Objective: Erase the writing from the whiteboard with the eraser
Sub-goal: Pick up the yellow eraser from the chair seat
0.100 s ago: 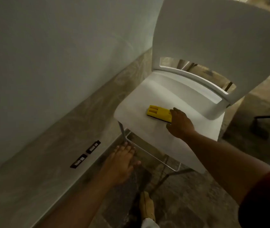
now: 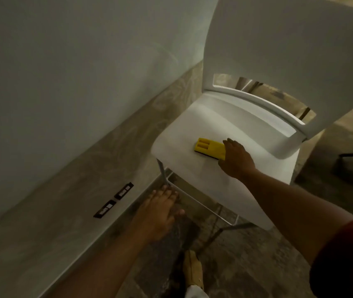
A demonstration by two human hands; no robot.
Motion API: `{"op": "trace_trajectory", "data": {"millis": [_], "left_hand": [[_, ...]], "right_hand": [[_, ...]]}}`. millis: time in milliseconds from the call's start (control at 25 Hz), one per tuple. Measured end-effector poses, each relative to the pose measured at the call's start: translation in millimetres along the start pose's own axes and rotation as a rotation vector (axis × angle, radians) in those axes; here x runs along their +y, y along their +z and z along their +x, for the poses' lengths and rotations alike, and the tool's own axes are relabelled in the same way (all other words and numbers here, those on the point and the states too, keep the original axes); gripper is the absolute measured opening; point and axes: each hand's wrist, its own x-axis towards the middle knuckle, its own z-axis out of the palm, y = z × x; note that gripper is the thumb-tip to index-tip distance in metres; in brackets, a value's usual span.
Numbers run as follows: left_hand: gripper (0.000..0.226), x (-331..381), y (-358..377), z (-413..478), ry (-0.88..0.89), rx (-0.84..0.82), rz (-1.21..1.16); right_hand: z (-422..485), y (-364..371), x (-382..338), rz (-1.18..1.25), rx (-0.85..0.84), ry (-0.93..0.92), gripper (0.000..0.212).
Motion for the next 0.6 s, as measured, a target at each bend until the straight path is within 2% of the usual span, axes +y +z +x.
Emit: {"op": "trace_trajectory", "data": {"millis": [200,360,480,560,600], "left_hand": [[0.082,-18.3,-10.5,-16.5,-0.093,0.08,-0.172],[0.085,-33.1,-24.7,-36.4,-0.174,0.151,-0.314],[0.085,-46.1,-49.1,-52.9,-0.187,0.178,-0.31],[0.082,-55.0,-72.6,-69.1,-0.174,0.239,-0.273],[0.08,-66.3,-89.2,-87.0,-0.176,0.326,-0.274]], "right_hand": [[31.6,17.8,-10.8,-0.13,-0.049,-0.08,0.081],[34.9,22.2,-21.7,-0.19,-0.035,0.017,0.064],[20.6,18.0,-67.2,0.032,-0.074,0.093,0.068],[-2.9,13.9,-129.3,0.296,0.016,-0.015,0.064],[-22.5,9.5,-178.5,0.44,0.056,-0.121,0.06]]}}
